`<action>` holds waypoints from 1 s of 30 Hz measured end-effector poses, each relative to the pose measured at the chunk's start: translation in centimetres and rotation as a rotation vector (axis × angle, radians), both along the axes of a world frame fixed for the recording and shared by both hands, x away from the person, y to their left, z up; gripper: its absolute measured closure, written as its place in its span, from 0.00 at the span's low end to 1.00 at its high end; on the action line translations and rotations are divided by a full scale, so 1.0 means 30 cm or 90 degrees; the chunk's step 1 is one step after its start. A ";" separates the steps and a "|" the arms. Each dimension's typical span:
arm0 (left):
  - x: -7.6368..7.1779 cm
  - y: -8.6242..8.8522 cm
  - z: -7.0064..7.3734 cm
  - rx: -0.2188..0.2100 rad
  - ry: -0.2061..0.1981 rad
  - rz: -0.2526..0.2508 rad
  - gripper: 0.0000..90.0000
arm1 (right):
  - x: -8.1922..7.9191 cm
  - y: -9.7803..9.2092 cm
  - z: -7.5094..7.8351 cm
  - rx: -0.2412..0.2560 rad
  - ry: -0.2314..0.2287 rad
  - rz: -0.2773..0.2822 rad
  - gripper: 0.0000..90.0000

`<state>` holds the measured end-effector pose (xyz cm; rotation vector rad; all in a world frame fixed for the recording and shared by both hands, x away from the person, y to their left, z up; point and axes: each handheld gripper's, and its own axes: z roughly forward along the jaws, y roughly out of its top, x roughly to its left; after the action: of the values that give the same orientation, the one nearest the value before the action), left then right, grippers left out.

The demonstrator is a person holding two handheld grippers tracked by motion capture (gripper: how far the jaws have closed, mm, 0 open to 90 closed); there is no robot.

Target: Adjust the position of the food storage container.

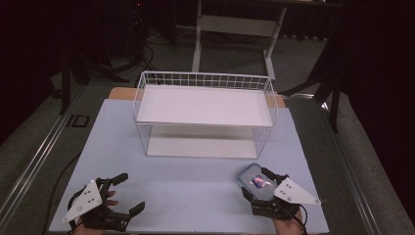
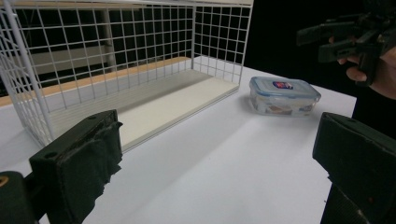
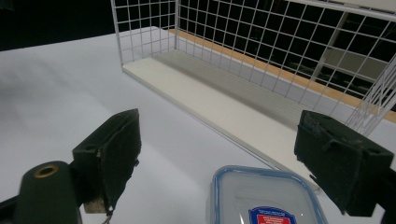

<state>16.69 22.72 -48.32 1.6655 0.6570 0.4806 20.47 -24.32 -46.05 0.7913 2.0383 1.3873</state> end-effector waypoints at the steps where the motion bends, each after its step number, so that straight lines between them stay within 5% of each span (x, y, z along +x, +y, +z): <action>1: 0.000 -0.001 0.000 -0.001 0.000 0.000 0.03 | -0.002 0.000 0.002 0.002 -0.002 -0.002 0.15; 8: 0.000 0.002 0.004 -0.010 -0.002 0.003 0.03 | -0.010 -0.007 0.041 0.036 -0.003 0.015 0.14; 11: 0.002 0.004 0.004 -0.011 0.000 0.004 0.03 | -0.006 -0.010 0.062 0.036 0.016 0.015 0.14; 16: 0.007 0.000 0.000 -0.011 0.003 -0.001 0.03 | 0.023 -0.031 0.088 0.083 0.065 0.018 0.14; 19: 0.008 -0.003 -0.001 -0.011 0.005 -0.005 0.03 | 0.028 -0.041 0.092 0.051 0.044 0.008 0.14; 24: 0.009 -0.004 -0.002 -0.009 0.004 -0.007 0.03 | 0.028 -0.090 0.059 0.028 0.078 -0.007 0.33; 26: 0.011 -0.005 -0.003 -0.010 0.005 -0.007 0.03 | 0.021 -0.112 0.045 -0.003 0.089 -0.015 0.46; 30: 0.011 -0.007 -0.002 -0.010 0.003 -0.008 0.03 | 0.000 -0.168 0.020 -0.013 0.113 -0.026 0.69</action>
<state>17.03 22.52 -48.37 1.6555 0.6510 0.4620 20.49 -29.36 -45.46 0.9712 2.1528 1.3129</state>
